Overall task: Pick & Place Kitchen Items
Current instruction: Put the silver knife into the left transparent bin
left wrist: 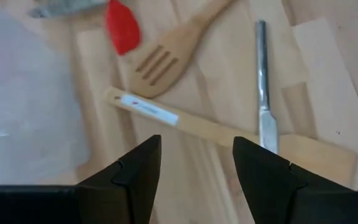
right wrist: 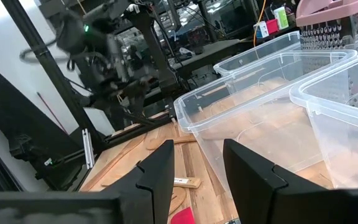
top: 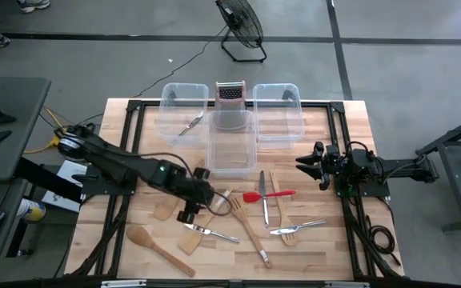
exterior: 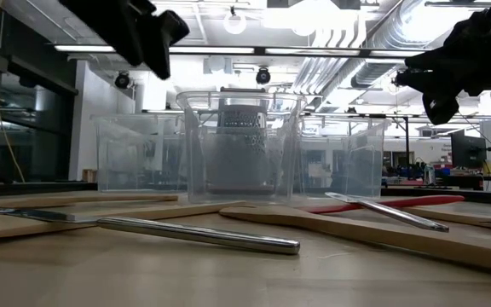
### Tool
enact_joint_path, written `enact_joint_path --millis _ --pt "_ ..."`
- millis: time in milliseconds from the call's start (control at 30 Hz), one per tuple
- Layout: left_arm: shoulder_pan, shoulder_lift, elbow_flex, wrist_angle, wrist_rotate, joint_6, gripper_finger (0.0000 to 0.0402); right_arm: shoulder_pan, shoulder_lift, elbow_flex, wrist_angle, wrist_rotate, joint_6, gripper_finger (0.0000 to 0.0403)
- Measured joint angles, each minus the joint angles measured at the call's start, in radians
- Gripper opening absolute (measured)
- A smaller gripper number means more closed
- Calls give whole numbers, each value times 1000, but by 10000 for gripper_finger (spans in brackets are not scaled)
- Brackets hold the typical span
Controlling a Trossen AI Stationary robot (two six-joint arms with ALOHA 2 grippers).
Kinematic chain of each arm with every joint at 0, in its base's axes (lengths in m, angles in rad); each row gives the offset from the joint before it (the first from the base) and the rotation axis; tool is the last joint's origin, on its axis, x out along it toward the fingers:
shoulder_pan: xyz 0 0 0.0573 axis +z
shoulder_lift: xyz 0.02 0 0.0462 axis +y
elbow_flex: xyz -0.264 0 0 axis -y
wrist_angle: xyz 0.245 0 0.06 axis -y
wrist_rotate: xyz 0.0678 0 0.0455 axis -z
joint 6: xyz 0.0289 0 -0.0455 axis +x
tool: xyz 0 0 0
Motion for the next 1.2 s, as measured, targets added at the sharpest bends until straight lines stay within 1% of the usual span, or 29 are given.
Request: enact_joint_path --millis 167,267,433,600,700,767,1200 --pt "-54 77 0 79 0 -71 198 0 0 0 0 0 0 130" --pt "-83 110 0 97 -3 -108 198 0 0 0 0 0 0 130" --pt "-118 168 -1 103 -49 -176 201 0 0 0 0 0 0 130" --pt "-129 219 -1 165 -32 -170 226 0 0 0 0 0 0 130" --pt "-130 245 -1 189 5 -168 236 0 0 0 0 0 0 130" --pt "-130 267 0 200 24 -168 238 0 0 0 0 0 0 130" --pt "-162 343 5 251 16 -151 239 0 0 0 0 0 0 130"
